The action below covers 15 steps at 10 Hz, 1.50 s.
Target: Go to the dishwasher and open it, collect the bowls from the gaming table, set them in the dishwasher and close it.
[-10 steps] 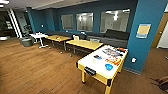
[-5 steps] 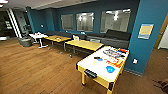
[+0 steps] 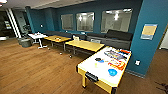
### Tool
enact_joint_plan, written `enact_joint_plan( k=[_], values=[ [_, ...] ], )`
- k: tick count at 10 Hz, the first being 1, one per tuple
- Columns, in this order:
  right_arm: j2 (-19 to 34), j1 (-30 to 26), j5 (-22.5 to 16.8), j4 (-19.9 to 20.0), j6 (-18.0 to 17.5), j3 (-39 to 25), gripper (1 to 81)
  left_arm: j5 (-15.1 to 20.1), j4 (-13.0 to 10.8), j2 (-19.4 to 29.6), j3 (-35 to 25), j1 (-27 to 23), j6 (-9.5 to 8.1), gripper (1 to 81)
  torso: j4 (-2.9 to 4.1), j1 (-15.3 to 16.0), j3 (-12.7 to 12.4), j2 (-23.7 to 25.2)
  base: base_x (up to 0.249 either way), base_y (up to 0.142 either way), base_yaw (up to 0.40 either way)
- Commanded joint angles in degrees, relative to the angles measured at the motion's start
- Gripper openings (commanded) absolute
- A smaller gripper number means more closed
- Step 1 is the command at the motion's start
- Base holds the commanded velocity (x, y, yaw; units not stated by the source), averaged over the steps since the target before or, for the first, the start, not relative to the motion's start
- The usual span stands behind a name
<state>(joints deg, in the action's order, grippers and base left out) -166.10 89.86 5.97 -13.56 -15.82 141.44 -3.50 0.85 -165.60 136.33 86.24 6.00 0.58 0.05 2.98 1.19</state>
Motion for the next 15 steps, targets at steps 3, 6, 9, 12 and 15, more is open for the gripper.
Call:
enact_joint_plan(
  k=[3,6,9,12,15],
  values=[
    [0.04,-2.35,-2.63,-1.12,0.35,-0.56,81.1,2.97,0.20,0.61,-0.71,-2.69,0.24,81.1,0.00,0.02,0.00,0.00,0.141,0.083,0.000],
    [-0.05,-2.44,-2.63,-1.21,0.35,-0.56,81.1,2.97,0.20,0.70,-0.71,-2.69,0.24,81.1,0.00,0.02,0.00,0.00,0.141,0.083,0.000],
    [-0.05,-2.44,-2.63,-1.21,0.27,-0.56,81.1,2.88,0.11,0.53,-0.62,-2.69,0.25,81.1,0.00,0.02,0.00,0.00,0.143,0.082,0.000],
    [-0.14,-2.70,-2.72,-1.30,0.27,-0.29,81.1,2.88,0.11,0.35,-0.62,-2.69,0.24,81.1,0.00,0.05,0.00,0.00,0.145,0.079,0.000],
    [-0.23,-2.79,-2.63,-1.39,0.27,-0.29,81.1,2.88,0.11,0.44,-0.62,-2.69,0.24,81.1,0.00,0.02,0.00,0.00,0.147,0.074,0.000]
  ],
)
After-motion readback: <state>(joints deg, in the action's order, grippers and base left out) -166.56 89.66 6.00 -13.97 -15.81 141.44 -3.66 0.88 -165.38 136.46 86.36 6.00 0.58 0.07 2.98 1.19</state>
